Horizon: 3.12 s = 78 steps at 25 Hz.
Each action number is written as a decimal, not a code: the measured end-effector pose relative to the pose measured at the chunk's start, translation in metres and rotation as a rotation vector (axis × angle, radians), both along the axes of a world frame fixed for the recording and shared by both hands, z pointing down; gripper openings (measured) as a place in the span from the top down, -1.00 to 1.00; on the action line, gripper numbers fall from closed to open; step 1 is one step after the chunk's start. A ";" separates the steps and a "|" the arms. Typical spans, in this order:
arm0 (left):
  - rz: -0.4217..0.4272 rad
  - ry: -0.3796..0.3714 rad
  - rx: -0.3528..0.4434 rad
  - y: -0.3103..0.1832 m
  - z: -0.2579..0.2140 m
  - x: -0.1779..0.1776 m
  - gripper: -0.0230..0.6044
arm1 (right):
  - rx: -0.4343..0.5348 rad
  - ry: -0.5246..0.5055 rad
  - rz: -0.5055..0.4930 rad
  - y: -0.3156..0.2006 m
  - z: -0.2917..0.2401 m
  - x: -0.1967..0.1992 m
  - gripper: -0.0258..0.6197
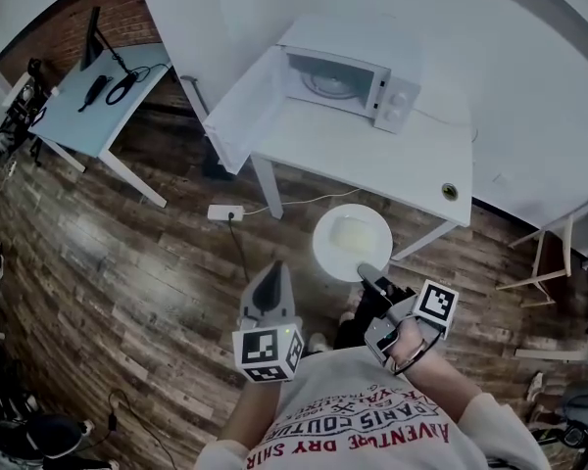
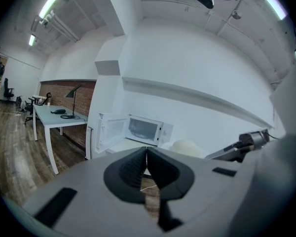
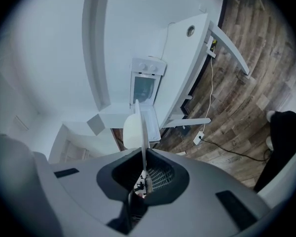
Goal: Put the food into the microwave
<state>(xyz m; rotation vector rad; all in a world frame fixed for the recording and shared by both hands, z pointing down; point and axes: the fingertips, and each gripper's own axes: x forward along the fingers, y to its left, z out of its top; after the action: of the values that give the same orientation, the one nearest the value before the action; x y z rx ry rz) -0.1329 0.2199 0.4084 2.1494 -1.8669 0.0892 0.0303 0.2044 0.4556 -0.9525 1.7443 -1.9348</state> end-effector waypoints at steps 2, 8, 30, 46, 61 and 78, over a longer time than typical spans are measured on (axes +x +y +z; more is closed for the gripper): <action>-0.007 0.001 -0.004 -0.011 0.002 -0.007 0.91 | -0.021 -0.012 0.008 -0.014 0.005 -0.003 0.85; -0.039 -0.005 -0.025 -0.052 0.015 -0.020 0.91 | -0.041 -0.018 -0.015 -0.061 0.018 -0.015 0.85; -0.060 -0.050 -0.014 -0.307 -0.004 0.003 0.91 | -0.012 -0.051 -0.082 -0.322 0.003 -0.005 0.85; 0.200 -0.049 -0.037 -0.433 0.009 0.033 0.91 | -0.018 -0.051 0.045 -0.396 0.015 -0.007 0.85; 0.382 -0.072 -0.105 -0.523 0.030 0.015 0.91 | -0.070 -0.083 0.243 -0.460 0.045 -0.032 0.85; 0.440 -0.046 -0.181 -0.552 0.078 0.002 0.91 | -0.030 -0.084 0.314 -0.533 0.085 -0.054 0.85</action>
<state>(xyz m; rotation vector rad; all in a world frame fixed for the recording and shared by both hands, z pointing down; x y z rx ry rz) -0.1304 -0.3323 0.4867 2.4003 -1.3168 0.3860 -0.0238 -0.3284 0.5411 -1.0674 1.4253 -1.7749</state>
